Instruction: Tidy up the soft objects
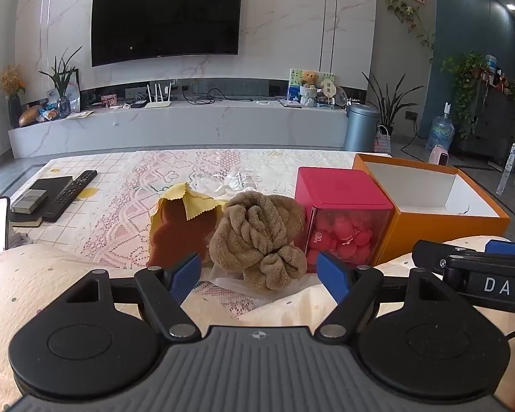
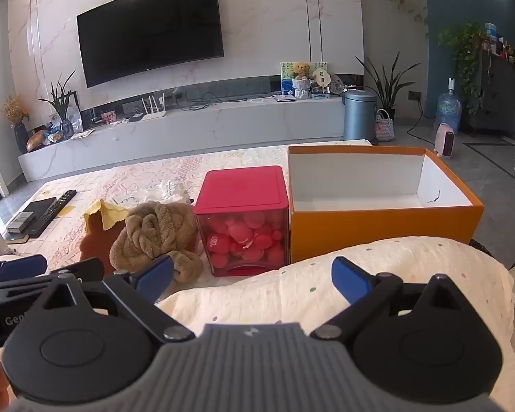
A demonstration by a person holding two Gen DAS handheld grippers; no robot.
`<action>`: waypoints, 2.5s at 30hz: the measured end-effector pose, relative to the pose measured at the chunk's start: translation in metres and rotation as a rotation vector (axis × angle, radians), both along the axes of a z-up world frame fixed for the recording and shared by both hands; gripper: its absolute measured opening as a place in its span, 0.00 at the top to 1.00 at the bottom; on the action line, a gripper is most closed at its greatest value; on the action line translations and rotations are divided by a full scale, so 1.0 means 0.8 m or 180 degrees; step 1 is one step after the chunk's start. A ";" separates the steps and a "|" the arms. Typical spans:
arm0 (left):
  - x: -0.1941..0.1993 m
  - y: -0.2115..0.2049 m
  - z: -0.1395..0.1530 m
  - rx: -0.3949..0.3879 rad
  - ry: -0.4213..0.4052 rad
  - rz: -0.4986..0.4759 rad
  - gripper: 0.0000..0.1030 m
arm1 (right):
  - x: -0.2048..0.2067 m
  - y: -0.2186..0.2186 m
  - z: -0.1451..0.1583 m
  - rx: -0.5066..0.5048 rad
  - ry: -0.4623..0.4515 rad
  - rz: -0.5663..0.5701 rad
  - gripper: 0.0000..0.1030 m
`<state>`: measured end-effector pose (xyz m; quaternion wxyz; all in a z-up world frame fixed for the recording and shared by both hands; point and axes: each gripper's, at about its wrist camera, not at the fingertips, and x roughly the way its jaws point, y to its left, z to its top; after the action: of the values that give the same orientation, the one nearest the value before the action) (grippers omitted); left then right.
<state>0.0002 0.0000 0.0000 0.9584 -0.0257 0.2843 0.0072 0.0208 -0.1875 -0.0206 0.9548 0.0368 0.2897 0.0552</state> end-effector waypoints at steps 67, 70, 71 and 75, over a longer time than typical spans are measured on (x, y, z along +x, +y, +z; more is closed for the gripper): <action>-0.001 -0.004 -0.009 0.0006 0.0039 -0.0006 0.13 | -0.004 0.006 -0.002 0.0033 -0.0068 0.0047 0.06; -0.001 -0.005 -0.010 0.0003 0.0036 -0.0005 0.13 | -0.004 0.007 -0.002 0.0033 -0.0068 0.0046 0.06; -0.001 -0.005 -0.010 0.0001 0.0037 -0.0005 0.13 | -0.004 0.007 -0.002 0.0032 -0.0069 0.0047 0.06; -0.001 -0.006 -0.010 0.0001 0.0043 -0.0006 0.13 | -0.004 0.006 -0.003 0.0030 -0.0067 0.0050 0.06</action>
<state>-0.0006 -0.0045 -0.0081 0.9564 -0.0252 0.2908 0.0065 0.0179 -0.1827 -0.0229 0.9571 0.0383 0.2797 0.0644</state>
